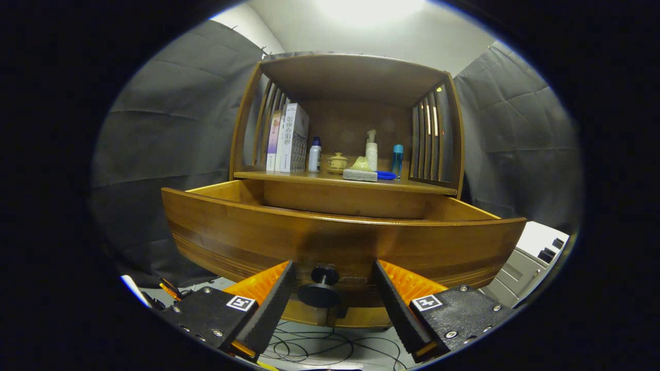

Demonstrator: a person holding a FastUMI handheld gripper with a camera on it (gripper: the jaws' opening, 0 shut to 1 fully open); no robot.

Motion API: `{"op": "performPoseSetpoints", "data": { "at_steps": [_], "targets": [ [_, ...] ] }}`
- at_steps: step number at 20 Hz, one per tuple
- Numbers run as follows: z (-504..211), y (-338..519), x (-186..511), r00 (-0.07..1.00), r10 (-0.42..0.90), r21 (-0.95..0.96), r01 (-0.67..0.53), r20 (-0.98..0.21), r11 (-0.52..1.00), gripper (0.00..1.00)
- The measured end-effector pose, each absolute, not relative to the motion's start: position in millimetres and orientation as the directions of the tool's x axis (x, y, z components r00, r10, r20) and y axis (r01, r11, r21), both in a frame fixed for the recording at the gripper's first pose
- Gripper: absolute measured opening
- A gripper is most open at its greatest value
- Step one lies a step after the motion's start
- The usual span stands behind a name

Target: Pull open the drawer, take out the items inside it, and place them on the countertop above the cabinet.

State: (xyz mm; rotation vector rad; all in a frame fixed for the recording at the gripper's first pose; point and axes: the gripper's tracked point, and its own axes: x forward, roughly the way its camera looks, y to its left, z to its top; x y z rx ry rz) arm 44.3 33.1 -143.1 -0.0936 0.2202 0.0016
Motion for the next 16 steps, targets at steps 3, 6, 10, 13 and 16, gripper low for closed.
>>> {"op": "performPoseSetpoints", "data": {
  "at_steps": [3, 6, 10, 13, 16],
  "targets": [
    [-146.6, 33.8, 47.9, 0.974, -0.024, -0.104, 0.001, -0.224, 0.995, 0.94],
    [-145.9, 31.3, 49.5, 0.972, -0.036, -0.095, 0.014, -0.233, 0.995, 0.95],
    [-143.6, 23.2, 65.0, 0.971, -0.049, -0.08, 0.031, -0.233, 0.996, 0.95],
    [-145.1, 25.3, 63.9, 0.969, -0.053, -0.088, 0.032, -0.242, 0.996, 0.95],
    [-144.0, 24.5, 69.0, 0.968, -0.05, -0.089, 0.029, -0.245, 0.996, 0.95]
  ]
}}
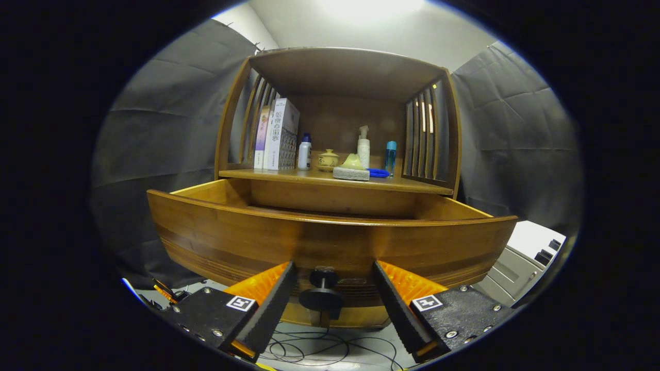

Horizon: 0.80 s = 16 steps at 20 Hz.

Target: Pull open the drawer, take out the items inside it, and place them on the countertop above the cabinet.

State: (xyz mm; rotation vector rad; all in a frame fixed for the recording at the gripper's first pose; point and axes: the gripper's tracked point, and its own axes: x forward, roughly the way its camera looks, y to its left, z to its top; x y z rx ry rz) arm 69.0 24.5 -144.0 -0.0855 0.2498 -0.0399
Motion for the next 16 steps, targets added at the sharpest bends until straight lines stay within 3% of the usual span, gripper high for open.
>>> {"op": "performPoseSetpoints", "data": {
  "at_steps": [16],
  "targets": [
    [-145.3, 19.3, 141.2, 0.969, -0.01, -0.128, -0.022, -0.248, 0.991, 0.95]
  ]
}}
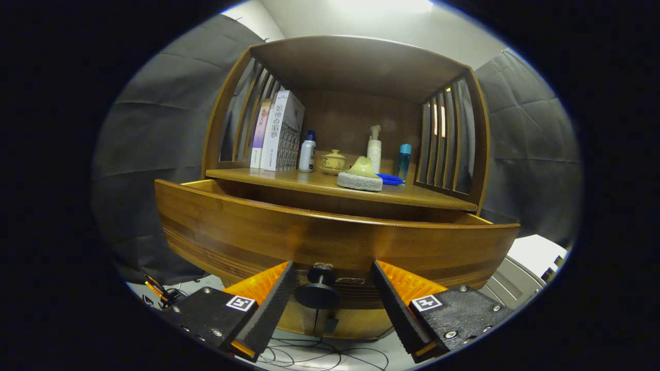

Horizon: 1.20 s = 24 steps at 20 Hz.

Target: Pull open the drawer, take out the items inside it, and place them on the countertop above the cabinet.

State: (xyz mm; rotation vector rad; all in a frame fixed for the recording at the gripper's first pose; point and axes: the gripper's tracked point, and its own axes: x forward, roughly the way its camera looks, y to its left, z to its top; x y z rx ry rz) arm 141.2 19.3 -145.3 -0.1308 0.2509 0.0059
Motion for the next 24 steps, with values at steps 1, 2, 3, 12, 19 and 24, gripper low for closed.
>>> {"op": "performPoseSetpoints", "data": {
  "at_steps": [1, 2, 3, 12, 19, 24],
  "targets": [
    [-144.3, 19.5, 147.6, 0.97, -0.009, -0.127, -0.023, -0.244, 0.992, 0.94],
    [-144.5, 19.7, 153.7, 0.969, -0.01, -0.122, -0.021, -0.248, 0.992, 0.94],
    [-144.8, 19.2, 159.0, 0.969, -0.011, -0.118, -0.019, -0.245, 0.993, 0.94],
    [-148.2, 20.1, 207.2, 0.972, -0.01, -0.087, -0.011, -0.235, 0.996, 0.95],
    [-151.1, 17.1, 234.9, 0.972, 0.015, -0.105, -0.04, -0.236, 0.994, 0.94],
    [-149.6, 18.2, 237.0, 0.976, 0.001, -0.091, -0.021, -0.217, 0.996, 0.94]
  ]
}}
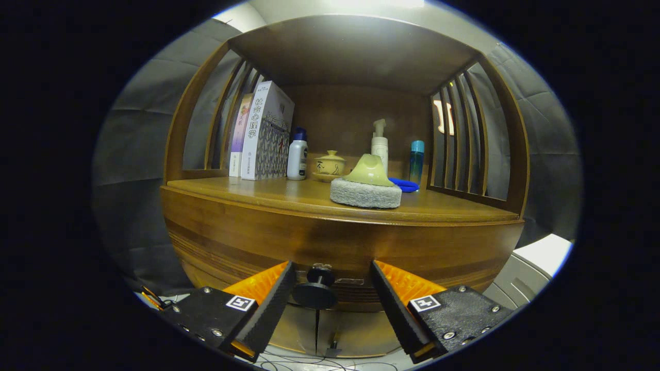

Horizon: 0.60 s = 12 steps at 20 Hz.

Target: Pull open the drawer, take out the items inside it, and place them on the countertop above the cabinet.

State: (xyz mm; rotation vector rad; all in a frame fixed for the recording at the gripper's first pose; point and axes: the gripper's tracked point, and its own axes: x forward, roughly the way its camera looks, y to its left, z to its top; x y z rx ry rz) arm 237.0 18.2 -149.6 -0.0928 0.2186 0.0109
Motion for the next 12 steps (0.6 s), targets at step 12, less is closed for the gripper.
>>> {"op": "performPoseSetpoints", "data": {
  "at_steps": [12],
  "targets": [
    [-44.6, 18.3, 172.8, 0.992, -0.017, -0.122, 0.001, -0.129, 0.993, 0.94]
  ]
}}
